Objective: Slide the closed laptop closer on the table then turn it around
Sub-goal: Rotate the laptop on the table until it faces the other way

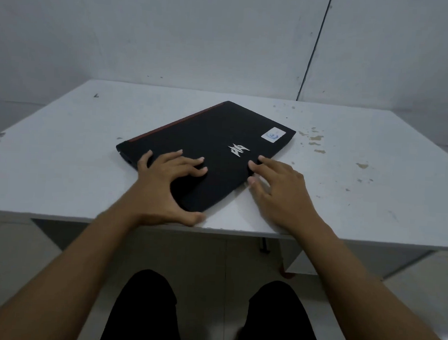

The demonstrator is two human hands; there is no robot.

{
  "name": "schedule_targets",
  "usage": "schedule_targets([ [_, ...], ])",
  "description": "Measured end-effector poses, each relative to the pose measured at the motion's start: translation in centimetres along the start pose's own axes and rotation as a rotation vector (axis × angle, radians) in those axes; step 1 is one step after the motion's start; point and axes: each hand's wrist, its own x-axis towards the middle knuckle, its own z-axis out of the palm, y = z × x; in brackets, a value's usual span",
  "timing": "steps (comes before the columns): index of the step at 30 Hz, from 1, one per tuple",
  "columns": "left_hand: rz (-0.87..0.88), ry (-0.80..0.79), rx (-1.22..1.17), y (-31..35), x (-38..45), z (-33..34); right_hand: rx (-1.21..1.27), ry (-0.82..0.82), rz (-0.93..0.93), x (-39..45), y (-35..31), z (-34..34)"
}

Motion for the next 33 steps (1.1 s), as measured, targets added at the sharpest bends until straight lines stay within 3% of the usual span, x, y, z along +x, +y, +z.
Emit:
schedule_targets([
  [4,0.024,-0.083,-0.059,-1.8,-0.2,-1.7,0.008,0.042,-0.013,-1.0,-1.7,0.9],
  [7,-0.071,-0.079,-0.066,-1.0,-0.6,-1.5,0.143,0.118,-0.005,0.1,-1.5,0.4],
  [10,-0.266,-0.048,-0.104,0.7,-1.5,-0.5,0.262,0.194,0.063,2.3,-0.1,-0.2],
  [13,-0.521,0.04,-0.204,3.4,-2.0,1.1,0.265,0.127,0.233,5.3,1.4,-0.4],
  [17,-0.722,0.084,0.036,5.4,-1.3,3.1,0.247,0.008,0.371,9.1,3.2,-0.3],
  [24,-0.757,0.153,0.138,5.2,-0.9,4.0,0.169,-0.14,0.449,11.4,4.9,-0.1],
  [33,-0.71,0.182,0.08,5.2,-1.2,3.8,0.191,-0.131,0.477,11.8,5.5,-0.1],
])
